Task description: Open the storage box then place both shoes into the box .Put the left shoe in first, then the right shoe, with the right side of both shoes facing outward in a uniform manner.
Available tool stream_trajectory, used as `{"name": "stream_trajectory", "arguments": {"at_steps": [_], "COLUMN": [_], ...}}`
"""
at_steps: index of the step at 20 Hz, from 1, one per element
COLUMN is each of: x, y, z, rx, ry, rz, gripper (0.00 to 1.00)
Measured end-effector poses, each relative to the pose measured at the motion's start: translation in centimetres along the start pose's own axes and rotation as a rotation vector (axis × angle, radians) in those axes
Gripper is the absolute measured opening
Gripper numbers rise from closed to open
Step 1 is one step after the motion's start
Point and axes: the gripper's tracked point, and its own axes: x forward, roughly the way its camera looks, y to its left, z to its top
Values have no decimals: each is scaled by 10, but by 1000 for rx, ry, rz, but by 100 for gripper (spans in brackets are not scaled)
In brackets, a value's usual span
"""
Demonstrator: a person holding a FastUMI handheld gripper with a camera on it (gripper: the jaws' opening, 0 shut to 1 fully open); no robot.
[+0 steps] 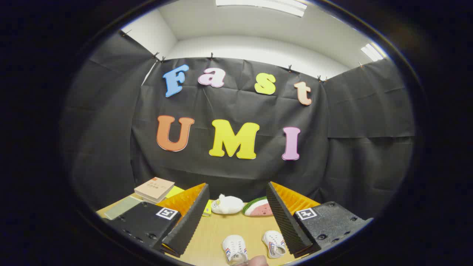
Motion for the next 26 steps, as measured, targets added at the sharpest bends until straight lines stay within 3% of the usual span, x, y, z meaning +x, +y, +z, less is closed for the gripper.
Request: {"name": "stream_trajectory", "arguments": {"at_steps": [19, 26], "x": [8, 20], "y": [-10, 3], "z": [2, -15], "rx": [32, 47], "ry": [-17, 33], "rz": [48, 152], "gripper": [100, 100]}}
